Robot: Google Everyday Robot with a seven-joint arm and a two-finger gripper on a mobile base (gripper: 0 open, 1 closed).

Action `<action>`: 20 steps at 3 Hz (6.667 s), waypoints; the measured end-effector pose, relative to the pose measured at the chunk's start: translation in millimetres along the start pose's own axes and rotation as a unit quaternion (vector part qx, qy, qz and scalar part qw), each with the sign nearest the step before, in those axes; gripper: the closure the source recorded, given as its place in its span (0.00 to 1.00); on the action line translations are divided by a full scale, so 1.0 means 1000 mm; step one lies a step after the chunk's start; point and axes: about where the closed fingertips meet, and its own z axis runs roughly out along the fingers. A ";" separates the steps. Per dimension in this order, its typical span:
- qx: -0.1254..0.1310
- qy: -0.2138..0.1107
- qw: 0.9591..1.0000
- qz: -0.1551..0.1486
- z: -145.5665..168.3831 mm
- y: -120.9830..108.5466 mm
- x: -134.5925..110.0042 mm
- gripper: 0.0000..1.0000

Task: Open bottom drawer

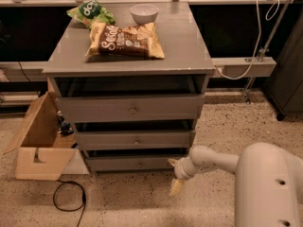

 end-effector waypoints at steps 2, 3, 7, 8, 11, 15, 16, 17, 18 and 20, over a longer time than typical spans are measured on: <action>0.028 0.021 0.999 -0.031 0.060 -0.050 0.001 0.00; 0.041 0.048 0.997 -0.054 0.078 -0.061 0.004 0.00; 0.082 0.003 0.993 -0.088 0.134 -0.132 0.011 0.24; 0.080 0.004 0.993 -0.090 0.127 -0.126 0.013 0.55; 0.038 -0.006 0.996 -0.082 0.114 -0.066 0.014 0.00; -0.035 0.001 0.999 -0.028 0.117 -0.023 0.033 0.23; -0.045 0.005 0.999 -0.016 0.117 -0.012 0.035 0.46; -0.045 0.005 0.999 -0.016 0.112 -0.013 0.032 0.68; -0.028 0.007 1.000 -0.001 0.099 -0.015 0.034 0.91; -0.015 -0.032 0.999 0.029 0.103 0.041 0.035 1.00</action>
Offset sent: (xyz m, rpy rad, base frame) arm 0.0889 0.0406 -0.0602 -0.0456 -0.1220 0.0145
